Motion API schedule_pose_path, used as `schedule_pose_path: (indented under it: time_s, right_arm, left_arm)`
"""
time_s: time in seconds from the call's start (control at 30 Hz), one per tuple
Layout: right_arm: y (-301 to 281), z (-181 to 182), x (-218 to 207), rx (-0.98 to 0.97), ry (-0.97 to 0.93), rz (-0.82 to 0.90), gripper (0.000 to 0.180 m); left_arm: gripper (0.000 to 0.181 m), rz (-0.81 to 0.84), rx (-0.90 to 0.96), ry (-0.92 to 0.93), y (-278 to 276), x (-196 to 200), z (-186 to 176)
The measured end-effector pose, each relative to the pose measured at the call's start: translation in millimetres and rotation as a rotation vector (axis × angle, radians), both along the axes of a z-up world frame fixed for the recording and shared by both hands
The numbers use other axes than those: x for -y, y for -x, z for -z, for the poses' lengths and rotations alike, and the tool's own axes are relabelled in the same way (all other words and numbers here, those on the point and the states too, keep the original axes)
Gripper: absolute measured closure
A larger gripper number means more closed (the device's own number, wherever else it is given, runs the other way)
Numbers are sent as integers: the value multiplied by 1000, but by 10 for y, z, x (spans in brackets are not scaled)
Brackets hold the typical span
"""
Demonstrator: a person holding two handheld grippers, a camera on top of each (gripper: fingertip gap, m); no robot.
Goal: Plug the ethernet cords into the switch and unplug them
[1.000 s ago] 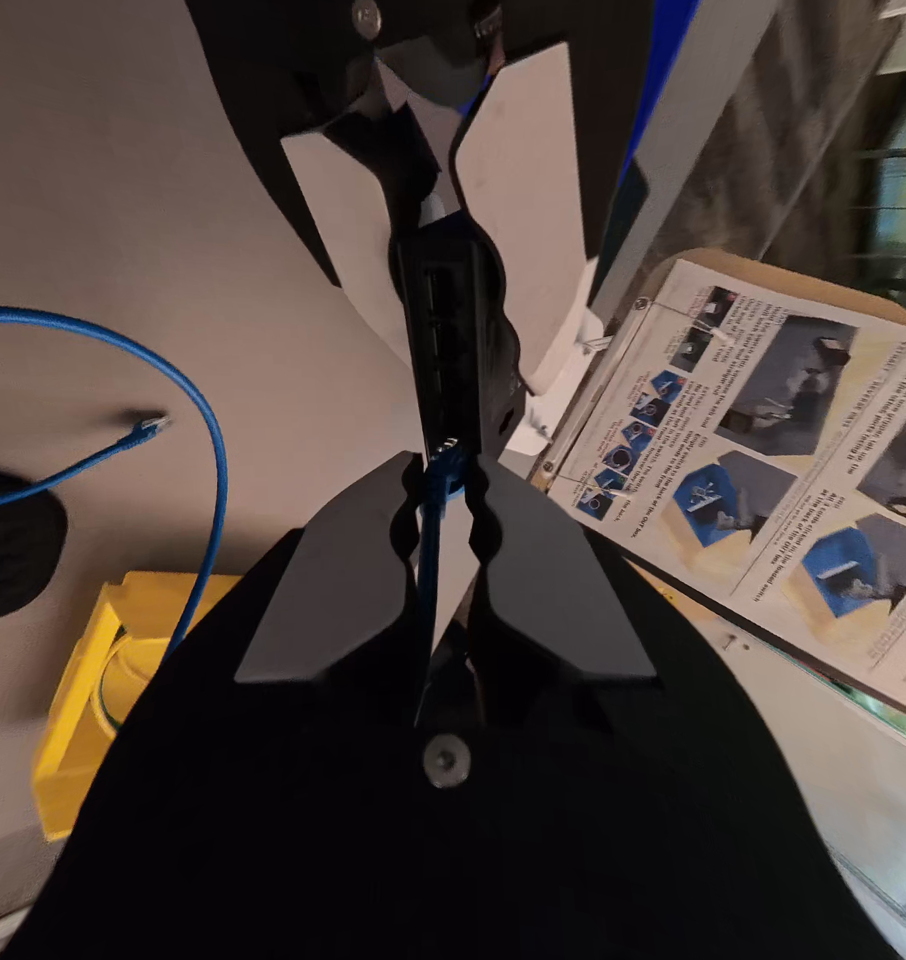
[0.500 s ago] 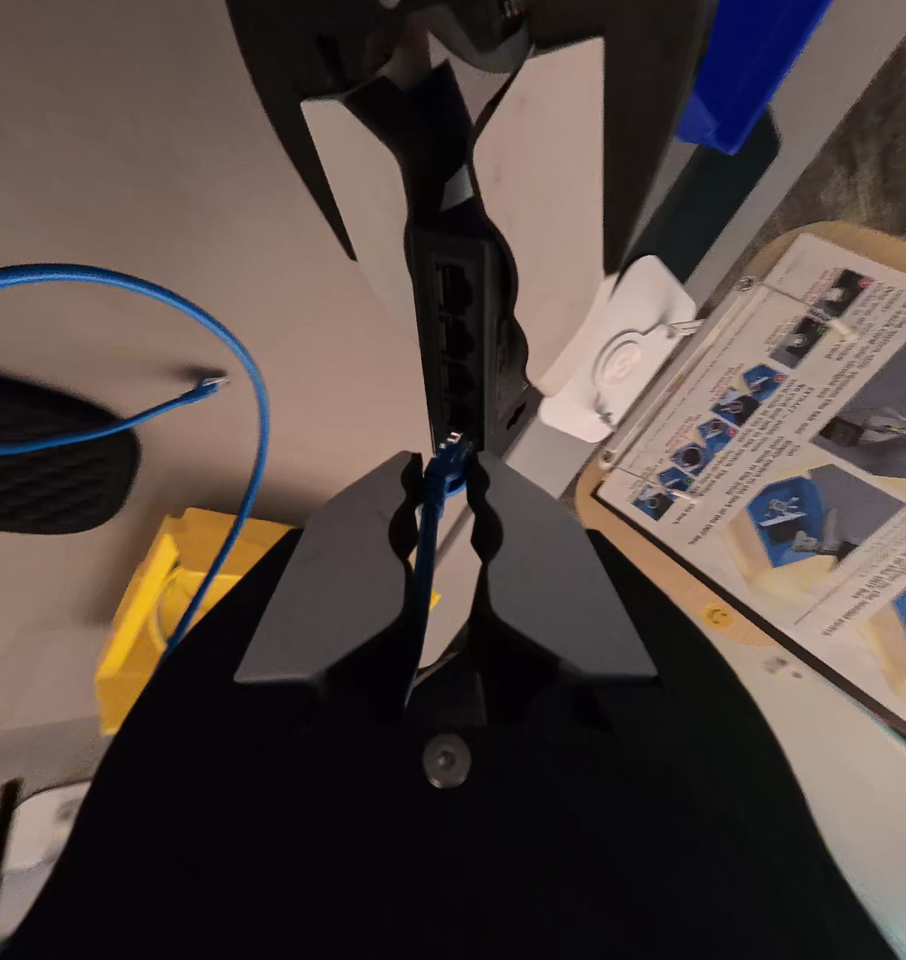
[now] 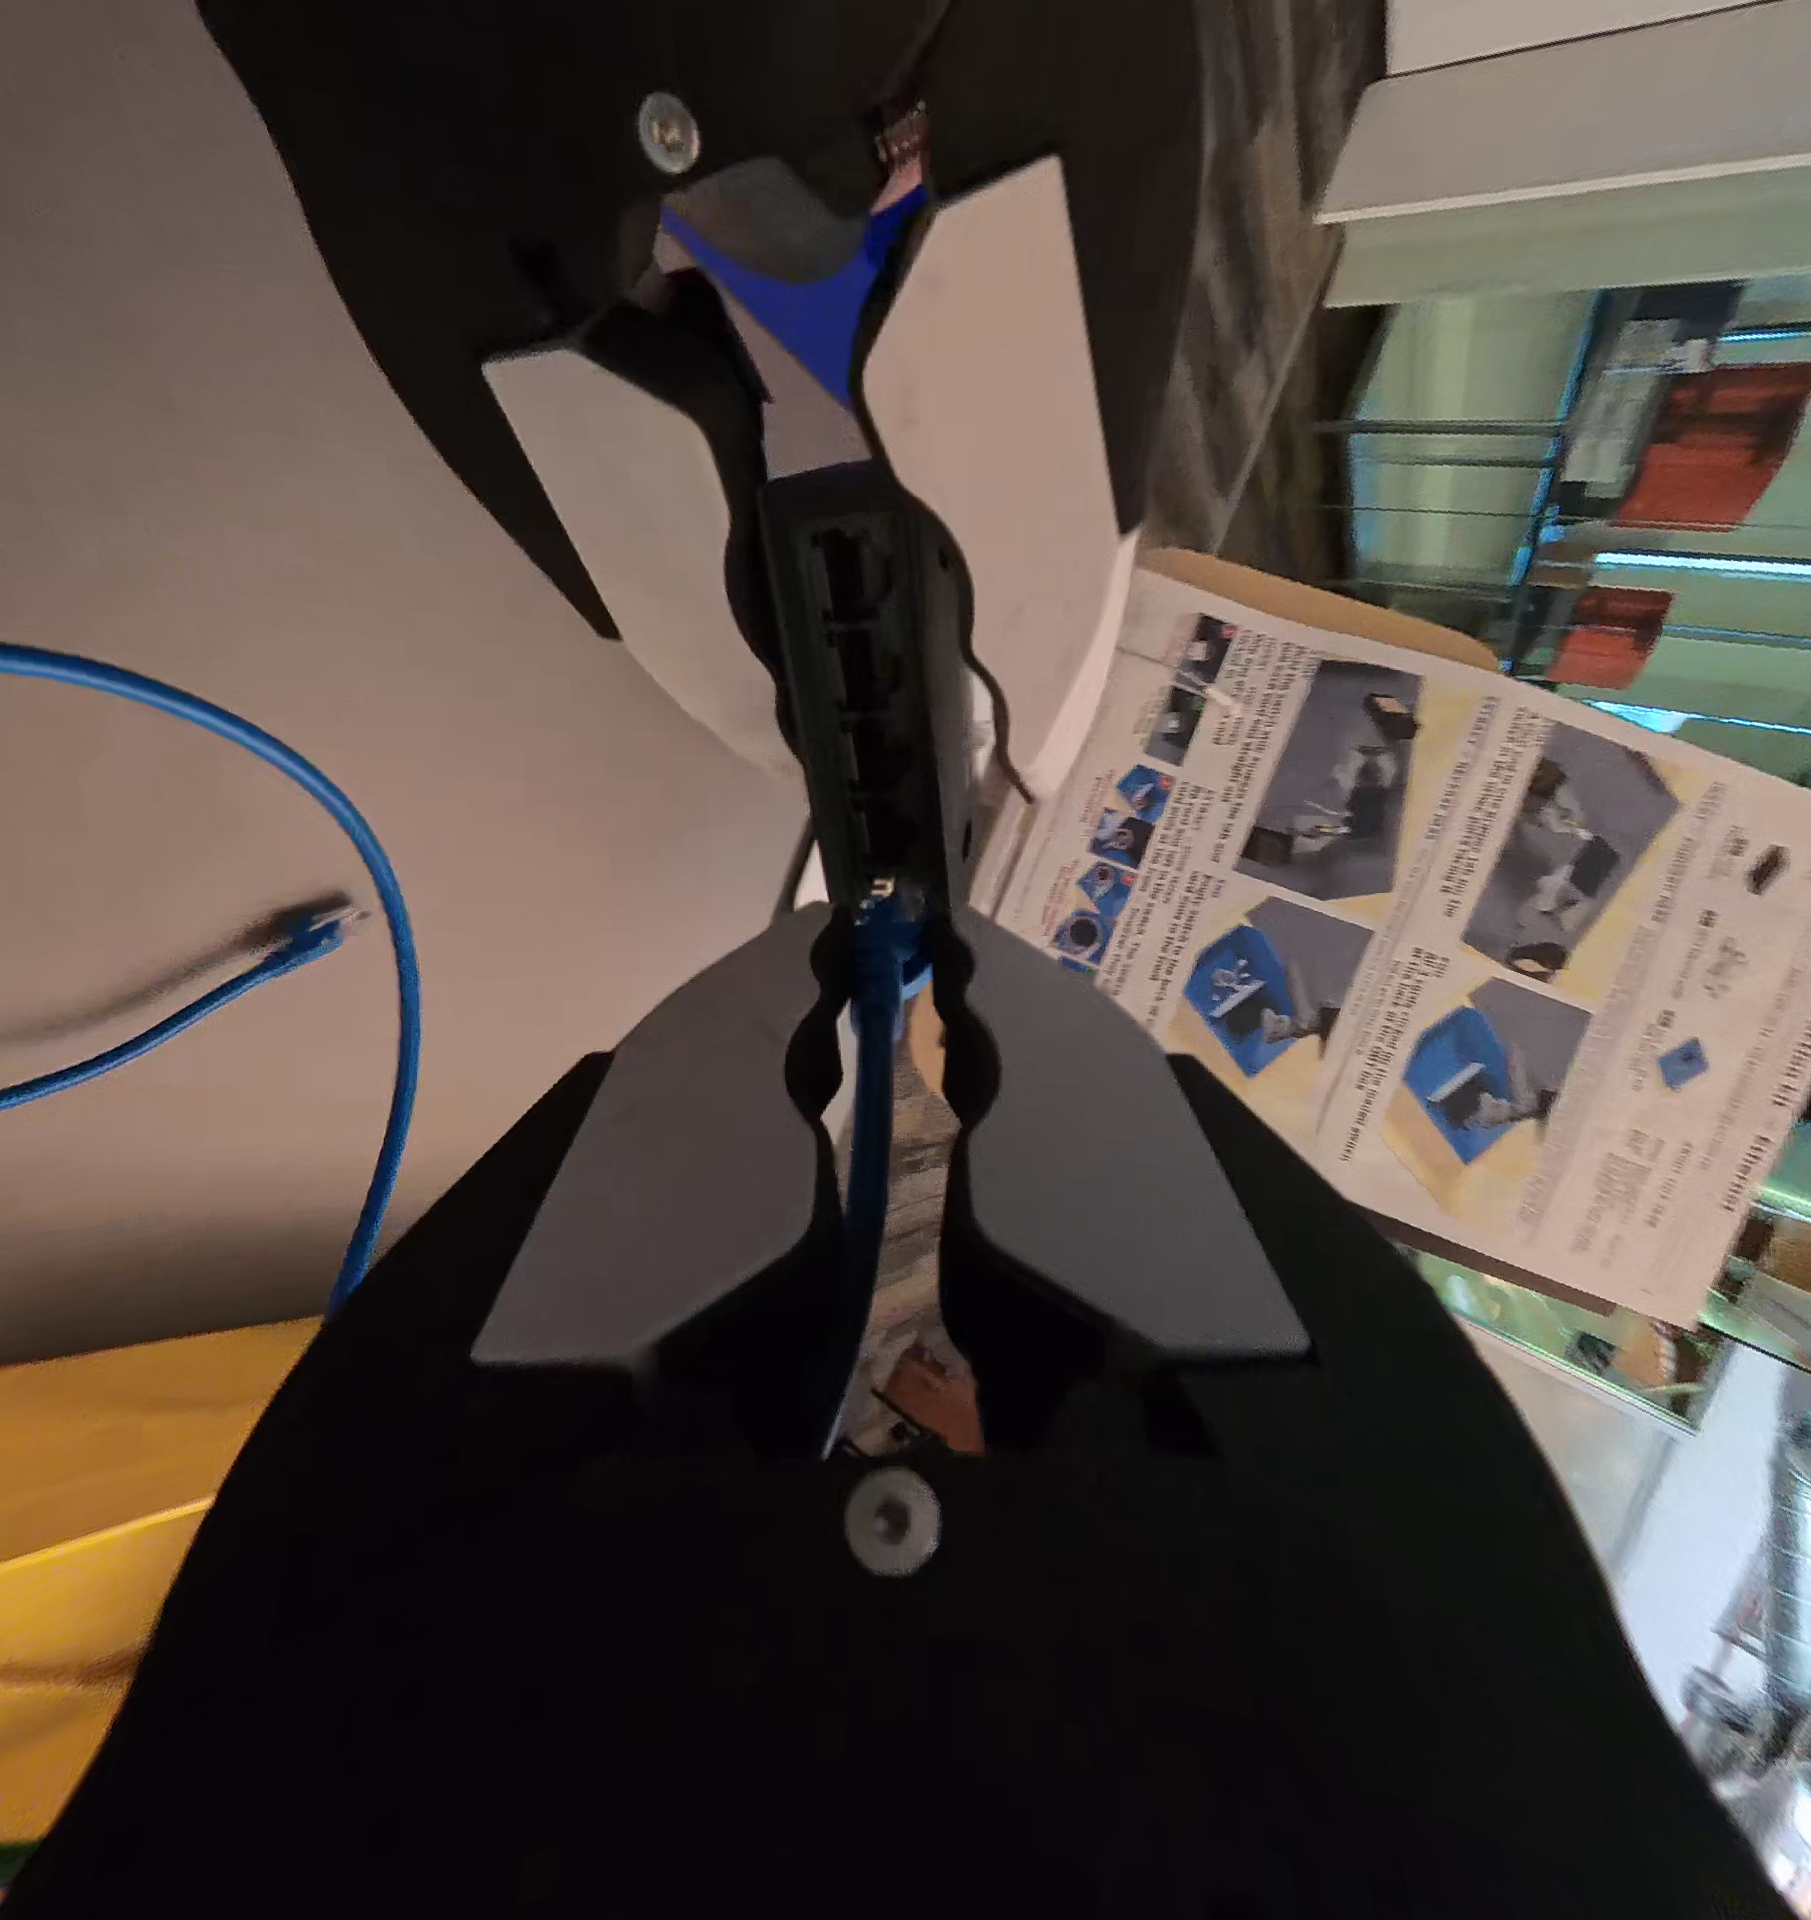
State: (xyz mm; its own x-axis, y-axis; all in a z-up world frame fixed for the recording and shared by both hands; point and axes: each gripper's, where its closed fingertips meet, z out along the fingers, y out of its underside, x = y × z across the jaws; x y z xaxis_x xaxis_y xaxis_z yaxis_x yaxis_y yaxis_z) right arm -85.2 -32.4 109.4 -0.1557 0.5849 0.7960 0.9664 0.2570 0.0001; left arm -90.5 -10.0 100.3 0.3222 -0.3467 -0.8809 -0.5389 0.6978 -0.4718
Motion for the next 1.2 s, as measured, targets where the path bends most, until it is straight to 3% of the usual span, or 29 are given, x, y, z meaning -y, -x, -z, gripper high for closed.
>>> schedule_pose_path:
  time_s: [0.23, 0.57, 0.93, 1.2]
  right_arm:
    - [104, -245, 42, -15, -247, -70, 164]
    - [216, -369, 105, -98, -244, -91, 164]
    - [260, -336, 68, -67, -262, -157, 165]
    - [175, -172, 68, 83, -84, -85, 166]
  left_arm:
    - [147, 45, 75, 47, 101, 110, -204]
    - [147, 69, 113, 26, 179, 248, -381]
    - [148, 68, 85, -18, 199, 236, -372]
    - [147, 98, 31, -49, 94, 205, -219]
